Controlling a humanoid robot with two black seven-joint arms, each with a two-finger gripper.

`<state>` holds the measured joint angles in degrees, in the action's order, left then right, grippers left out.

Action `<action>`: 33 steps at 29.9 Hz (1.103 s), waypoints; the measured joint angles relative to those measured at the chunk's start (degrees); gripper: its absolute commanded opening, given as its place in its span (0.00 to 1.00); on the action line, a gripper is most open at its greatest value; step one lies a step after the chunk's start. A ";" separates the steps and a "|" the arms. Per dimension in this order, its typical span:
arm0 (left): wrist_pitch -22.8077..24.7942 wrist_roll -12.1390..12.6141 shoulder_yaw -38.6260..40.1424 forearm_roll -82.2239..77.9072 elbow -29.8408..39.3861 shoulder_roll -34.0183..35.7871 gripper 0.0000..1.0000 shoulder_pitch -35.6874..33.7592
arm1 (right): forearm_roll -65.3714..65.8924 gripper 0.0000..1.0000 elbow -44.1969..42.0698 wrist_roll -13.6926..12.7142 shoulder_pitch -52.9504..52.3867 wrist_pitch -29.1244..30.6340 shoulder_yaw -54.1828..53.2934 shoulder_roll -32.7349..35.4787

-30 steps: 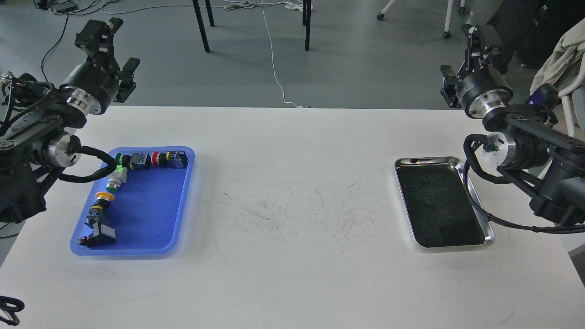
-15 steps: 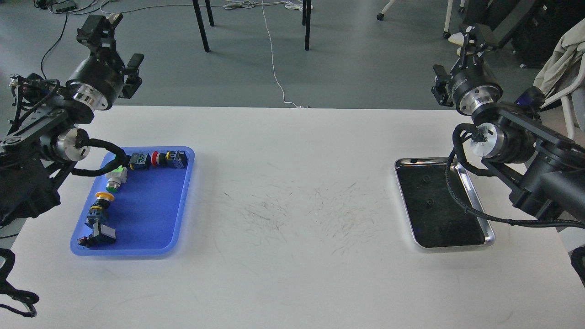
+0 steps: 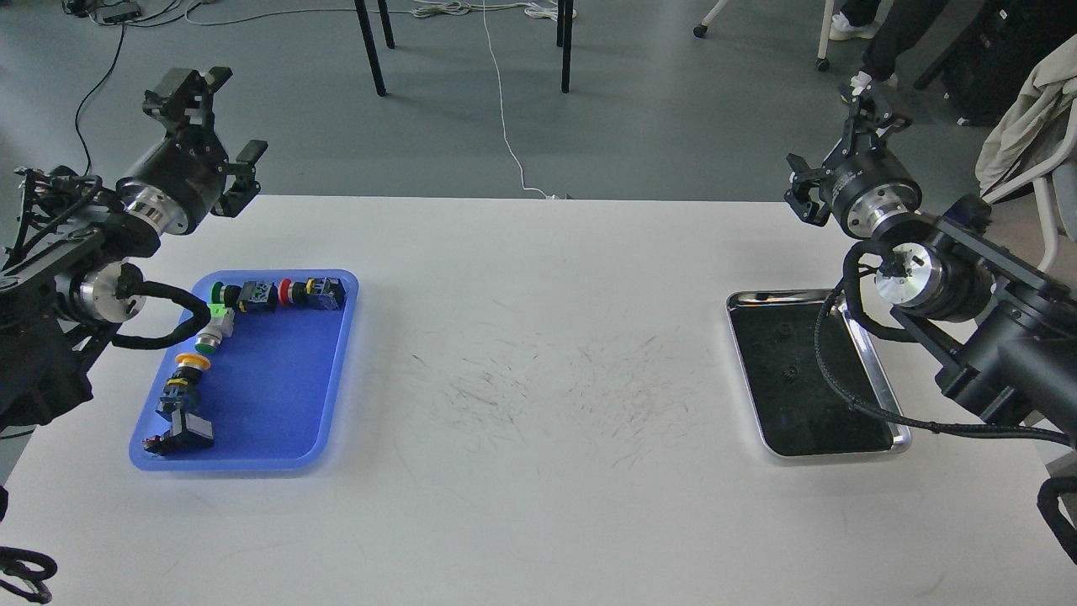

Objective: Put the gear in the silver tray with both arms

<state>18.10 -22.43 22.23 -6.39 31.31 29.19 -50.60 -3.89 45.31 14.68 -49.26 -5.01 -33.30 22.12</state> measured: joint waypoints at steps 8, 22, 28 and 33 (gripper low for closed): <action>-2.90 0.11 0.04 0.11 -0.71 -0.78 0.98 -0.37 | 0.03 0.99 -2.40 0.01 -0.70 -0.04 -2.69 -3.17; -3.03 -0.52 0.36 0.18 -0.82 -0.56 0.98 -0.31 | 1.07 0.99 -2.13 0.17 -0.71 -0.21 -2.40 -3.61; -3.69 -0.09 0.81 0.44 -0.77 -0.90 0.98 -0.21 | 1.17 0.99 -1.75 0.17 -0.68 -0.34 -2.10 -3.60; -3.69 1.19 1.86 2.01 -0.79 -1.61 0.98 -0.21 | 1.22 0.99 -2.35 0.18 -0.43 -0.42 -2.15 -4.10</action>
<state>14.41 -21.24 24.09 -4.38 30.53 27.58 -50.81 -2.67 42.97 14.86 -49.69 -5.43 -35.45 18.02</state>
